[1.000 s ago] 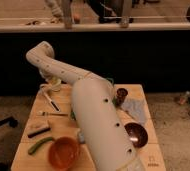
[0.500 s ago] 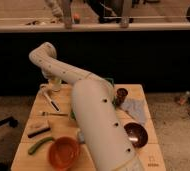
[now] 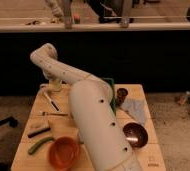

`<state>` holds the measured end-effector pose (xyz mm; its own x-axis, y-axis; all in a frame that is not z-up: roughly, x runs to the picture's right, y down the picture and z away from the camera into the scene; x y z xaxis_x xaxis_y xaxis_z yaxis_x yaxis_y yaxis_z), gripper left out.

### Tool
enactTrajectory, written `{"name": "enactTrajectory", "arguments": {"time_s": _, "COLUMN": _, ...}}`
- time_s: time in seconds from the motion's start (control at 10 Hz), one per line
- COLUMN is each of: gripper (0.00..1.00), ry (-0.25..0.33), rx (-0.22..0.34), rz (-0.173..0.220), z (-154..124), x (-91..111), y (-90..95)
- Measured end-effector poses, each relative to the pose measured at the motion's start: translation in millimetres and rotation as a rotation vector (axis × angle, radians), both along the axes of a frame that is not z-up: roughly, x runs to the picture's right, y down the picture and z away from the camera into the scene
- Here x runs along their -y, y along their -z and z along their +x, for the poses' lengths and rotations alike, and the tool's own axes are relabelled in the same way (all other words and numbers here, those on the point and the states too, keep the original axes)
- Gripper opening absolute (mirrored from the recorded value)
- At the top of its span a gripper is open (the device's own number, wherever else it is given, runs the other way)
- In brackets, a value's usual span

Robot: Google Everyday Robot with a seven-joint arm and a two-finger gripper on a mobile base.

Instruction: Stack cups on top of each other

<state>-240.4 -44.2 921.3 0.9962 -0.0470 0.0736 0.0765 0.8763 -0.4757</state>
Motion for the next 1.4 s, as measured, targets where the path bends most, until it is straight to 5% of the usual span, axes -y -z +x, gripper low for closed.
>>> {"name": "enactTrajectory", "arguments": {"time_s": 0.4, "gripper": 0.13, "ry": 0.02, "rx": 0.018, "rz": -0.032, "z": 0.9, "x": -4.8, "y": -3.5}}
{"name": "enactTrajectory", "arguments": {"time_s": 1.0, "gripper": 0.75, "ry": 0.021, "rx": 0.017, "rz": -0.031, "z": 1.0, "x": -5.1, "y": -4.1}}
{"name": "enactTrajectory", "arguments": {"time_s": 1.4, "gripper": 0.8, "ry": 0.021, "rx": 0.017, "rz": -0.032, "z": 1.0, "x": -5.2, "y": -4.3}}
